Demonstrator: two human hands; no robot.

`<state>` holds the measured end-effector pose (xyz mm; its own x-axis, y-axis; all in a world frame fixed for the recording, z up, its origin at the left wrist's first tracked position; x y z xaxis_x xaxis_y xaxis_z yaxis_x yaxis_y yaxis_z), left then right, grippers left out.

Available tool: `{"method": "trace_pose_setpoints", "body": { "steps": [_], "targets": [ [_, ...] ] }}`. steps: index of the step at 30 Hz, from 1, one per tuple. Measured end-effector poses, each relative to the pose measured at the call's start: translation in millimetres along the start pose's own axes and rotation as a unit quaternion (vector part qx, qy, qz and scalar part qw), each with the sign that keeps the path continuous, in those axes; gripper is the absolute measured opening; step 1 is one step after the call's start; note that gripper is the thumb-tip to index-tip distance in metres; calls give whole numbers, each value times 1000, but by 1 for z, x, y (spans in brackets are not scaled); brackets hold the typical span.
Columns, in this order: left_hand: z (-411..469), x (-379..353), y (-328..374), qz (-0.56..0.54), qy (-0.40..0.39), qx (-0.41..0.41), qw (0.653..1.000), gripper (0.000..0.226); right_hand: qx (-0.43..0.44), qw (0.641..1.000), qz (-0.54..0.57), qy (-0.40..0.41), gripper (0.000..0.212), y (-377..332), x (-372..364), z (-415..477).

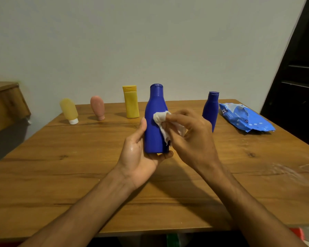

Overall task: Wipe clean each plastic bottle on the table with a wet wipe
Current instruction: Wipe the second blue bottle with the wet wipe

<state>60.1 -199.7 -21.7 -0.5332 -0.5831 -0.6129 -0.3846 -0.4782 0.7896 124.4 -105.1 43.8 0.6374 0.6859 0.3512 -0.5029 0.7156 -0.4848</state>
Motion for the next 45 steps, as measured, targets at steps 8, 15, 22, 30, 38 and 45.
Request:
{"method": "trace_pose_setpoints", "body": {
  "steps": [8,15,22,30,38,45],
  "targets": [
    [-1,4,7,-62,42,-12,997,49,-37,981,-1,-190,23,1,-16,0],
    [-1,2,1,-13,11,-10,1000,50,-30,998,21,-45,20,8,-6,2],
    [-8,-6,-6,35,-46,15,998,48,-29,996,44,67,21,16,13,7],
    [-8,-7,-4,39,-38,21,998,47,4,999,36,-15,28,10,3,5],
    [-4,3,18,-64,19,10,998,56,84,986,-61,-129,26,-6,-24,-10],
    [-4,8,23,-71,39,-1,997,55,39,968,-6,-249,22,-7,-16,-3]
  ]
}}
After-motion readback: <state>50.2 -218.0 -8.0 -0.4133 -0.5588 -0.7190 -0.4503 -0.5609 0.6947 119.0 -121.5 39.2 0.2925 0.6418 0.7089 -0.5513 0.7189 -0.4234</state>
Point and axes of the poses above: each hand's wrist, its own z-axis towards the middle knuckle, its own x-axis out of the back of the hand, y = z × x, the point moved 5 cm from there along z, towards the middle knuckle, and after that the axes turned 7 degrees about z, right-handed, at the moved point
